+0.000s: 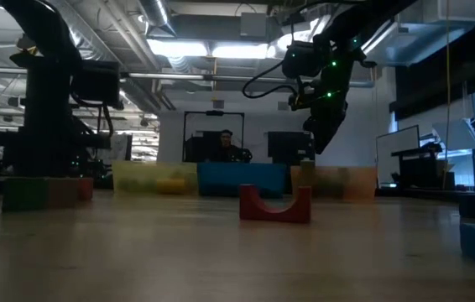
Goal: Sort blocks by size
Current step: Put the light green arch block into the orange bin
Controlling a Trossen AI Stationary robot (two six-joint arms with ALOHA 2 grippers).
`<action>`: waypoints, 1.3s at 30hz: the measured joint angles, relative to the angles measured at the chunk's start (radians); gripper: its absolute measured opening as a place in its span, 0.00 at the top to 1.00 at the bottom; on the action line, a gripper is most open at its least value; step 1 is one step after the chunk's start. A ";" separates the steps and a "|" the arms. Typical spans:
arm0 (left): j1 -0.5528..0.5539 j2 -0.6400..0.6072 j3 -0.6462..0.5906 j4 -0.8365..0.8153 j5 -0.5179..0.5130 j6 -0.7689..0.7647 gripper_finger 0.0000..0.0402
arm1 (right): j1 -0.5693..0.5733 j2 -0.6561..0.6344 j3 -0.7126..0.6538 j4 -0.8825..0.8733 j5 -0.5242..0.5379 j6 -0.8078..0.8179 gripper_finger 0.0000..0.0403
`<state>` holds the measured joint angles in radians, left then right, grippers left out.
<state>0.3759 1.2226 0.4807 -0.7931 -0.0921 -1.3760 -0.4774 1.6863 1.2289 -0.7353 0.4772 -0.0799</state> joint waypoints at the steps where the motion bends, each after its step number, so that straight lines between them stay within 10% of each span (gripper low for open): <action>1: 0.000 0.000 -0.002 -0.001 0.000 0.006 0.85 | 0.000 0.000 0.000 0.000 0.000 0.000 0.49; 20: 0.000 -0.281 -0.012 0.130 0.040 0.101 0.92 | 0.000 -0.059 0.000 -0.002 0.012 -0.060 0.49; 28: -0.029 -0.268 -0.017 0.662 -0.005 0.163 0.91 | 0.000 -0.210 0.000 -0.009 -0.059 -0.057 0.49; 39: -0.010 0.122 0.076 1.390 -0.016 0.380 0.90 | 0.010 -0.343 0.000 -0.004 -0.382 0.005 0.49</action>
<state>0.3663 1.3446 0.5563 0.5969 -0.1085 -0.9955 -0.4676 1.3435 1.2289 -0.7396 0.0955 -0.0746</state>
